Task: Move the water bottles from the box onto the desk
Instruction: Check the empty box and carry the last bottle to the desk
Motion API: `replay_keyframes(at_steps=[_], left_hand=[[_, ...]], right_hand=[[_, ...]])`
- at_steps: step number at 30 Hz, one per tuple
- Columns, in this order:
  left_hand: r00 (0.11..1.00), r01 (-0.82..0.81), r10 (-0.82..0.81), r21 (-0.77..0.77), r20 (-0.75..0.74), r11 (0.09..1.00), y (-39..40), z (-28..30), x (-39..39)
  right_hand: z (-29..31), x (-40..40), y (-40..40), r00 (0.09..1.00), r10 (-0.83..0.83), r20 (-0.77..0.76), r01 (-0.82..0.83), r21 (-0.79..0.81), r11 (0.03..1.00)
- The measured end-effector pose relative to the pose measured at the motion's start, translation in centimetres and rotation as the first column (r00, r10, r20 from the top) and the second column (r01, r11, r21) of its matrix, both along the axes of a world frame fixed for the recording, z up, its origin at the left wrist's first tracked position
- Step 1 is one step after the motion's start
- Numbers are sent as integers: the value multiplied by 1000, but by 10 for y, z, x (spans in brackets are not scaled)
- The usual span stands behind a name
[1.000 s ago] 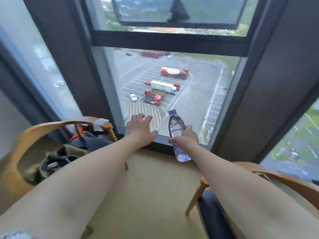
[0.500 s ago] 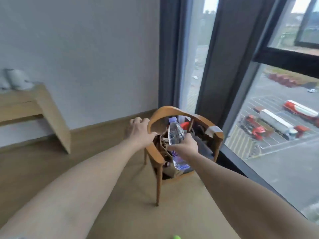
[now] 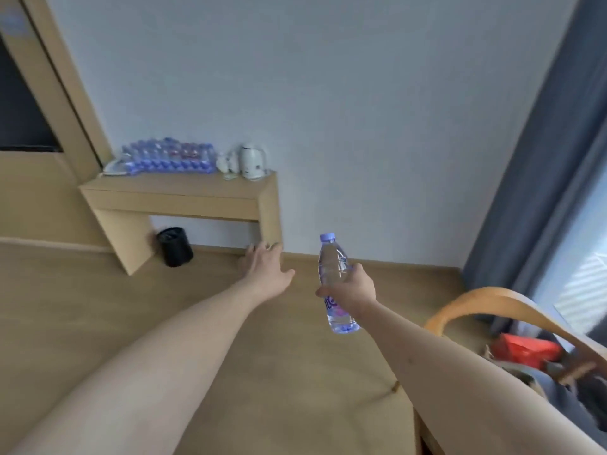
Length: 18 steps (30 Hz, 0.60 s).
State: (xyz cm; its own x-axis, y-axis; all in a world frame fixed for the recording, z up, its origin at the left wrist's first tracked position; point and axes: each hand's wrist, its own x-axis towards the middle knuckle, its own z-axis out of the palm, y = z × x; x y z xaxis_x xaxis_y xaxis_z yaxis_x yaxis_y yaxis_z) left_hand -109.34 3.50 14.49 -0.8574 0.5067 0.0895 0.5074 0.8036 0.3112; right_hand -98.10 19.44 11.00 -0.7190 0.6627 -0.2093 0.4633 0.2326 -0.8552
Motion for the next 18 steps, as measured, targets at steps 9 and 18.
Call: replay_keyframes(at_steps=[9,18], left_hand=[[979,-200,200,4,-38,980,-18,14,-124],[958,-284,281,-36,-63,958,-57,3,-280]], right_hand=[[11,-163,10,976,218,11,-218,55,974],[-3,-336,-33,938,346,18,-347,63,936]])
